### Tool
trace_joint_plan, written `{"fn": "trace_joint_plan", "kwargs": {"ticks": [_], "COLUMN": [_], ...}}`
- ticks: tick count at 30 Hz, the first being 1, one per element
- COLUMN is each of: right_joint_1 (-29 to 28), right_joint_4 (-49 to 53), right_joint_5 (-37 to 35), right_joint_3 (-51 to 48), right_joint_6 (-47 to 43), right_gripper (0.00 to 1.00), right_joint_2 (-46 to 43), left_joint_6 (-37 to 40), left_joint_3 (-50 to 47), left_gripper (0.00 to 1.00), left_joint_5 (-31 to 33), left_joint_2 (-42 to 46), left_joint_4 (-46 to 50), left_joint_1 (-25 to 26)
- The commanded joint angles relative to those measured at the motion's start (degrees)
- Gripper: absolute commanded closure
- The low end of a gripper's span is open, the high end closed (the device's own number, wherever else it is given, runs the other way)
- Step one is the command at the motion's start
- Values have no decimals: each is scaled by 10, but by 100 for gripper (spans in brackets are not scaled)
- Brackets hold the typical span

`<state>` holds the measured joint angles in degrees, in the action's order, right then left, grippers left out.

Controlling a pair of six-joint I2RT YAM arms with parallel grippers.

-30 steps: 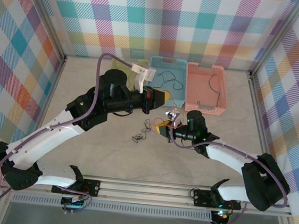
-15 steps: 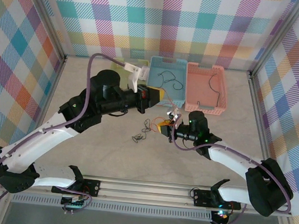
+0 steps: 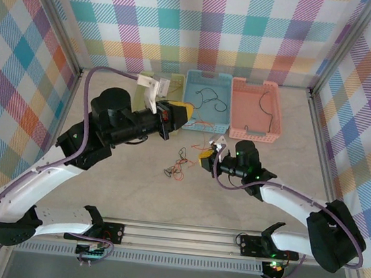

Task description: Untangle the cables

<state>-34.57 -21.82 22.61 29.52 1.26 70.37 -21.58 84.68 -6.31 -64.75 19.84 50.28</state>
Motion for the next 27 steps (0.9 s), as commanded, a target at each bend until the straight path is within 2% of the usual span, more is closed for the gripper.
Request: {"fn": "trace_joint_plan", "kwargs": {"ticks": [1,4,7,12,21,27], "right_joint_1": [-2,-2,-2,-2,-2,-2], "right_joint_4": [-28,-22,-11,-4,13,41], "right_joint_5": [26,58,72,48,78,13], "right_joint_3": [-9,-3,3,5,49,100], "right_joint_6": [-2,21,31,48,57,100], "right_gripper": [62,52,49,44,37,37], "right_joint_2": [-22,-29,-34,-49,-6,56], "left_joint_6": [13,18,22,26,31,28], "left_joint_3": [5,5,5,2,4,5], "left_gripper": [100,100,100,100,100,100], "left_joint_5": [9,25,43,61,84,70], "left_joint_2": [-8,-16,-24,-34,-55,-60], "left_joint_4": [-3,-3,-3,-13,-29,-35], "left_joint_1": [2,2,2,2,2,2]}}
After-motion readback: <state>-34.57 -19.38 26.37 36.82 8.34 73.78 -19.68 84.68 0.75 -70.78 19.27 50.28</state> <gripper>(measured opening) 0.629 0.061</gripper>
